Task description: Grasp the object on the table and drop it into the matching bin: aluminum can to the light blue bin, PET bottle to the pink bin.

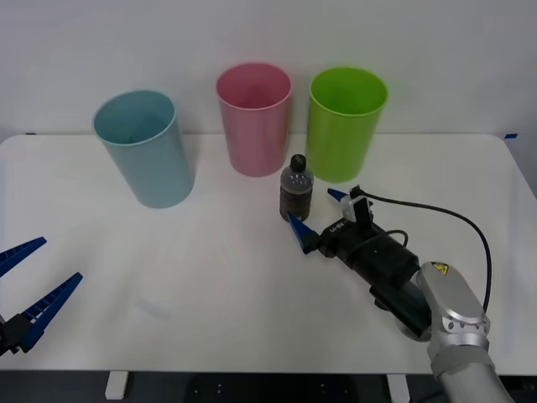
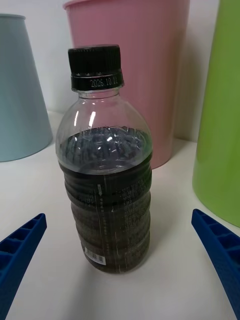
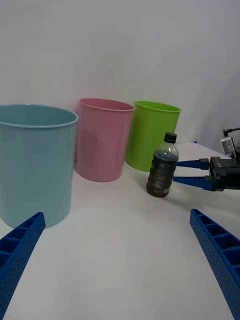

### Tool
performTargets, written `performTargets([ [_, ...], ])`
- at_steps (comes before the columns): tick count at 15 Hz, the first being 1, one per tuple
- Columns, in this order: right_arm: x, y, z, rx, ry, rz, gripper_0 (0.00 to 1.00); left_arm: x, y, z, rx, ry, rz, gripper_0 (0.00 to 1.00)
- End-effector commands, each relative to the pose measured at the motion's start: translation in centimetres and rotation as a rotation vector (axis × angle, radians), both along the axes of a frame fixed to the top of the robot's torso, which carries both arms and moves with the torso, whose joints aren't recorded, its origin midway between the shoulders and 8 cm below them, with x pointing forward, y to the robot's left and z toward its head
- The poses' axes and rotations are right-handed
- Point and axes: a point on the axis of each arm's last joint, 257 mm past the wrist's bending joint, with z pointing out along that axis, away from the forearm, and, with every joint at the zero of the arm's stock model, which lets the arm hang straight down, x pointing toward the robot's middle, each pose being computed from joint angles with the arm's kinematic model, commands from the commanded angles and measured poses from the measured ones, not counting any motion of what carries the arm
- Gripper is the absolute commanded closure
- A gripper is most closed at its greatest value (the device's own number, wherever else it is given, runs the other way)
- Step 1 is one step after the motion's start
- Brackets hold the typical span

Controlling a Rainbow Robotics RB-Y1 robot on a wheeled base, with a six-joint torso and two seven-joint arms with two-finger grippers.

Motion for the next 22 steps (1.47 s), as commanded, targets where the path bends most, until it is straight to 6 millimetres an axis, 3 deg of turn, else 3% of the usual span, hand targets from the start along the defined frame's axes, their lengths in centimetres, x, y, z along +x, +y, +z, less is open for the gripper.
performTargets([
  [1, 1.2, 1.1, -0.1, -0.003, 0.01, -0.001, 0.0, 0.0, 0.0, 0.0, 0.0, 0.0, 0.0, 0.0],
  [8, 3.8, 3.6, -0.2, -0.019, 0.039, -0.014, 0.0, 0.0, 0.0, 0.0, 0.0, 0.0, 0.0, 0.0],
  [14, 3.9, 3.6, -0.3, -0.036, 0.032, -0.019, 0.0, 0.0, 0.0, 0.0, 0.0, 0.0, 0.0, 0.0],
  [15, 3.9, 3.6, -0.3, -0.037, 0.031, -0.018, 0.3, 0.0, 0.0, 0.0, 0.0, 0.0, 0.0, 0.0],
  [16, 3.9, 3.6, -0.2, -0.031, 0.031, -0.018, 0.92, 0.0, 0.0, 0.0, 0.0, 0.0, 0.0, 0.0],
  [17, 3.9, 3.7, -0.2, -0.031, 0.031, -0.018, 1.0, 0.0, 0.0, 0.0, 0.0, 0.0, 0.0, 0.0],
  [22, 3.9, 3.8, 0.0, -0.022, 0.03, -0.016, 1.0, 0.0, 0.0, 0.0, 0.0, 0.0, 0.0, 0.0],
])
